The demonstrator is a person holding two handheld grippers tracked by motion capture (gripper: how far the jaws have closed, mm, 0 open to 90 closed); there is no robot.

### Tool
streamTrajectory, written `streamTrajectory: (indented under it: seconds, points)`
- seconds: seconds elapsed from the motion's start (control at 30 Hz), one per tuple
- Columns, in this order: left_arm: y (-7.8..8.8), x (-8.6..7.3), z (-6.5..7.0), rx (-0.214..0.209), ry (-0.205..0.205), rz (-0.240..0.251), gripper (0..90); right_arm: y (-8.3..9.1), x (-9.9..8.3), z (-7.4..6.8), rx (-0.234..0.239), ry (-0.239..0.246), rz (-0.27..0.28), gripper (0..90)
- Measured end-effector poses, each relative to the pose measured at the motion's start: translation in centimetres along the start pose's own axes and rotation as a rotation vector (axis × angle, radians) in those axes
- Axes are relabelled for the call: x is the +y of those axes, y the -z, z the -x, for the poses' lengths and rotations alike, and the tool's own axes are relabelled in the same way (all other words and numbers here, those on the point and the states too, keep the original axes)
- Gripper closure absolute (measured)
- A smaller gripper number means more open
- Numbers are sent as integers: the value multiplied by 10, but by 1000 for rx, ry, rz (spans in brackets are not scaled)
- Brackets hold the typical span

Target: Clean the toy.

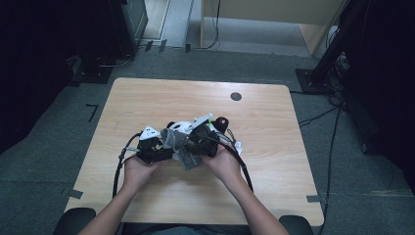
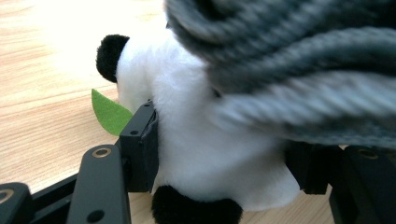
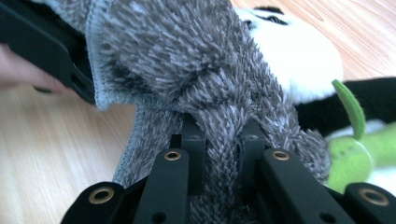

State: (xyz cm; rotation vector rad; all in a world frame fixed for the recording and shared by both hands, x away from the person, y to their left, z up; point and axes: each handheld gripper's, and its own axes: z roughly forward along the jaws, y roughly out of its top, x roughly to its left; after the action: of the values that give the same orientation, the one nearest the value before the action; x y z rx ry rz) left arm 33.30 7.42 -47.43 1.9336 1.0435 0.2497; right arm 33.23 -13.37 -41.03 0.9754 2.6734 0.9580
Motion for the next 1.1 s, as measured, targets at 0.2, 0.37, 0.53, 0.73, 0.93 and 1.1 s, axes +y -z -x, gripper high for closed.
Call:
streamTrajectory:
  seconds: [0.2, 0.37, 0.53, 0.73, 0.93, 1.1]
  points:
    - [-1, -1, 3, 12, -27, -4, 374, 11, -11, 13, 32, -42, 18, 796]
    - [-2, -1, 3, 8, -28, -1, 377, 28, -20, 27, 14, -84, 30, 796]
    - [-2, -1, 3, 1, -38, -1, 376, 36, -30, 40, 16, -128, 56, 796]
    - [-3, -1, 3, -4, -36, 1, 378, 46, -32, 51, -12, -163, 74, 796]
    - [-3, -2, 4, -2, -38, 3, 377, 53, -35, 61, -18, -201, 103, 793]
    - [-3, -4, 4, 1, -54, 9, 376, 64, -41, 70, -45, -249, 129, 792]
